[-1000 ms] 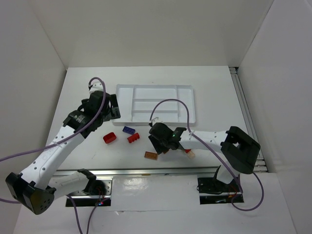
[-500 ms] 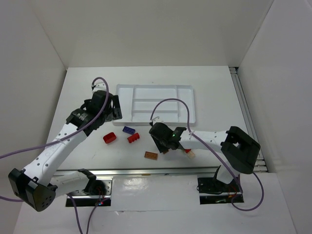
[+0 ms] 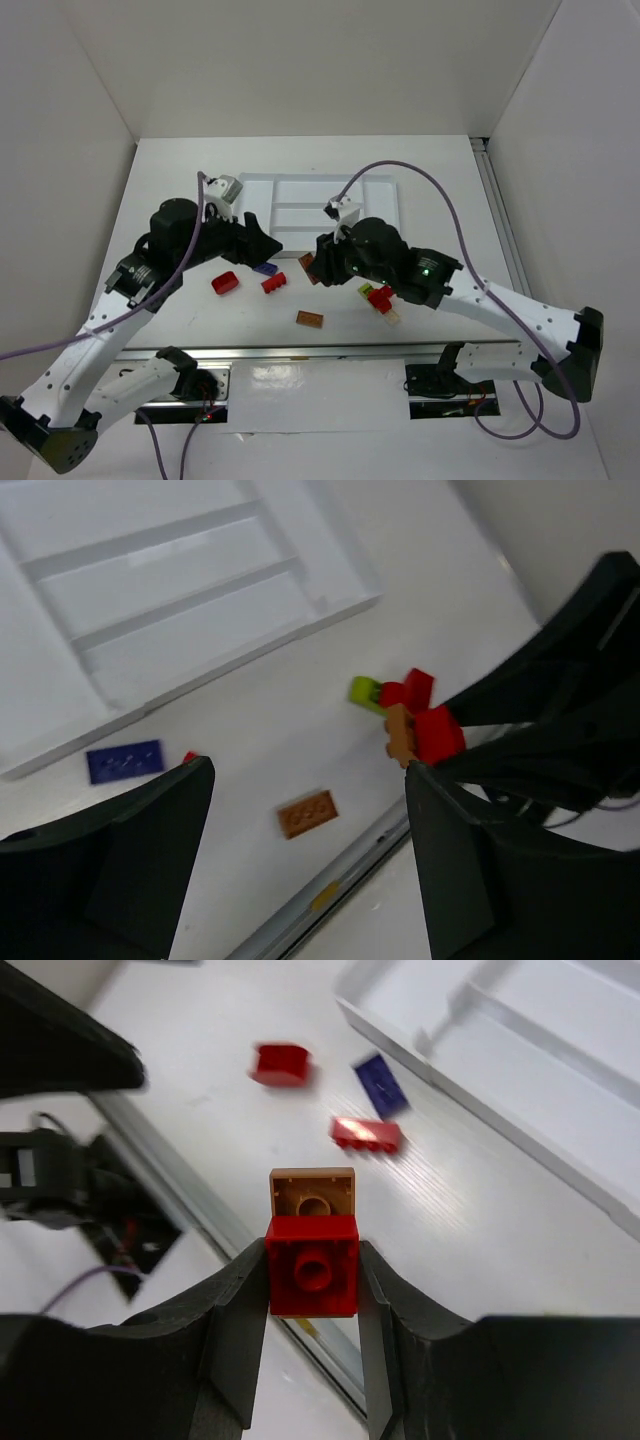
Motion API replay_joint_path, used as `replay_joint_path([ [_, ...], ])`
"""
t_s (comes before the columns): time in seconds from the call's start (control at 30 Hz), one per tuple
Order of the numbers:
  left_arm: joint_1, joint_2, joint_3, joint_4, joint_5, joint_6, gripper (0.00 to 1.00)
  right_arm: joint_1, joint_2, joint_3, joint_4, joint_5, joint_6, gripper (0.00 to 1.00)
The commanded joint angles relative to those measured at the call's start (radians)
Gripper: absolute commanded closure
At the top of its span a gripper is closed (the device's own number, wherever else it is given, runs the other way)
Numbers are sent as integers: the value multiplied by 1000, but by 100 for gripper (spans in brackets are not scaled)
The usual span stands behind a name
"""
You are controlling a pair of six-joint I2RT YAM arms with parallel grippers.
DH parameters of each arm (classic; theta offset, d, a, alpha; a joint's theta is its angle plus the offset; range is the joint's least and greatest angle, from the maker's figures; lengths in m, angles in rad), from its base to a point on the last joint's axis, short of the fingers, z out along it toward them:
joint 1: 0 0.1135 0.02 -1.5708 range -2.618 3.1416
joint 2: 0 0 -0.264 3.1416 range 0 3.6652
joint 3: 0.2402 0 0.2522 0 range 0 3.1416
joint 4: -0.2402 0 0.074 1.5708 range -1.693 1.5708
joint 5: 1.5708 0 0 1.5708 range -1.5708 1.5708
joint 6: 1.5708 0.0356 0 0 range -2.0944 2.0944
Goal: Sort the legos into containers by color
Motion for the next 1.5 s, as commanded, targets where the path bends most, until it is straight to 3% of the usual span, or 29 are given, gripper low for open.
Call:
replay_joint_path([
  [0.0, -2, -47, -30, 184, 281, 58, 14, -6, -62, 27, 58, -133, -7, 68],
  [0.2, -2, -47, -53, 264, 486, 47, 3, -6, -157, -30, 172, -275, 63, 67],
  [0.4, -2, -6, -30, 255, 612, 65, 5, -6, -181, -21, 207, -323, 73, 66],
  [0.6, -2, -63, -83, 327, 766, 93, 5, -6, -200, -12, 213, -358, 73, 66],
  [0.73, -2, -63, -102, 356, 867, 107, 10, -6, -211, -23, 233, -381, 82, 66],
  [0.9, -2, -4, -102, 334, 902, 96, 9, -6, -211, -32, 260, -420, 82, 66],
  [1.0, -2, 6, -102, 400, 913, 53, 9, -6, -189, -32, 260, -429, 82, 66],
  [1.27, -2, -4, -102, 445, 890, 13, 14, -6, -171, -32, 273, -449, 73, 66],
  [1.47, -2, -13, -79, 388, 881, 62, 36, -6, -162, -41, 293, -459, 73, 66],
])
